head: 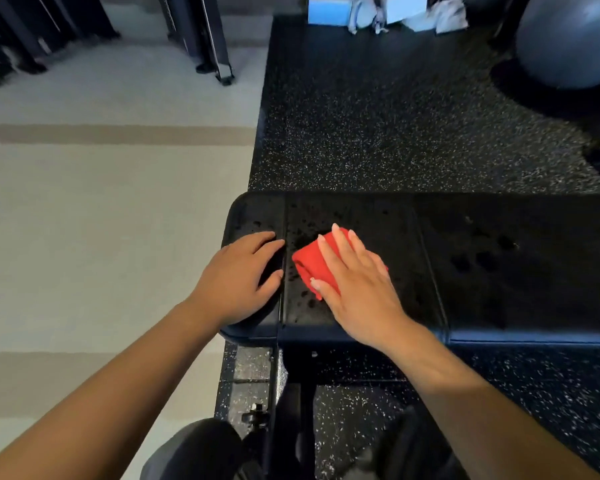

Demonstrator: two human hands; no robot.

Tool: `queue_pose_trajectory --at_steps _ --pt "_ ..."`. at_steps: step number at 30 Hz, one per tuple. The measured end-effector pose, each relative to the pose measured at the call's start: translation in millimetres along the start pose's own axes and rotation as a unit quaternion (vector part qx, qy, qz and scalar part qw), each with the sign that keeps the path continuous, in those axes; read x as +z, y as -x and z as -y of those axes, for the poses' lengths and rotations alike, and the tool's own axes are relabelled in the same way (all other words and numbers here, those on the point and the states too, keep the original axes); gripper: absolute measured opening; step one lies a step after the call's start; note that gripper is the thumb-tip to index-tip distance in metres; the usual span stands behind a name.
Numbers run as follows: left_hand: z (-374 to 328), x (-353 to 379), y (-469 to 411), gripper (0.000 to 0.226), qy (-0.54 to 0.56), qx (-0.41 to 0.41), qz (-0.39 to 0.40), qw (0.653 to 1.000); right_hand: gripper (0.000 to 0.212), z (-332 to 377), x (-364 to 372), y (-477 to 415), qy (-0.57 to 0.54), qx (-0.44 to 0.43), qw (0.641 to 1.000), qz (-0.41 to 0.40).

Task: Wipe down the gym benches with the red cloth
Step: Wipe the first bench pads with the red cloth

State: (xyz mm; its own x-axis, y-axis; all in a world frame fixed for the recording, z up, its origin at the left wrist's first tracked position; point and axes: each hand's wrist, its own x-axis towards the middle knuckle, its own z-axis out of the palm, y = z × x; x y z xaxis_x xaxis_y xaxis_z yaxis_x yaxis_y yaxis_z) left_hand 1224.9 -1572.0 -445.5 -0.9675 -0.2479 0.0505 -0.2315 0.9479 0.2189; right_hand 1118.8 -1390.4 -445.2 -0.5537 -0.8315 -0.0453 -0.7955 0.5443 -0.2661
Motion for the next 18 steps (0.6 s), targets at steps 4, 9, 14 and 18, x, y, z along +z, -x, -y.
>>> queue_pose_trajectory --at_steps 4,9,14,18 --pt "1.5 1.4 0.9 0.062 -0.019 0.001 -0.005 1.0 0.064 -4.9 -0.9 3.2 0.018 -0.014 1.0 -0.01" --pt "-9.5 0.9 12.9 0.063 0.009 -0.031 -0.016 0.999 0.076 -15.4 -13.9 -8.5 0.052 -0.089 0.994 0.021" --pt "-9.3 18.9 16.9 0.048 0.057 -0.05 -0.109 0.991 0.061 -11.6 -5.8 -37.1 0.008 -0.09 0.996 0.019" --pt "-11.0 21.0 18.6 0.05 0.058 -0.051 -0.113 0.991 0.061 -2.7 0.4 -36.4 -0.003 -0.034 0.999 -0.012"
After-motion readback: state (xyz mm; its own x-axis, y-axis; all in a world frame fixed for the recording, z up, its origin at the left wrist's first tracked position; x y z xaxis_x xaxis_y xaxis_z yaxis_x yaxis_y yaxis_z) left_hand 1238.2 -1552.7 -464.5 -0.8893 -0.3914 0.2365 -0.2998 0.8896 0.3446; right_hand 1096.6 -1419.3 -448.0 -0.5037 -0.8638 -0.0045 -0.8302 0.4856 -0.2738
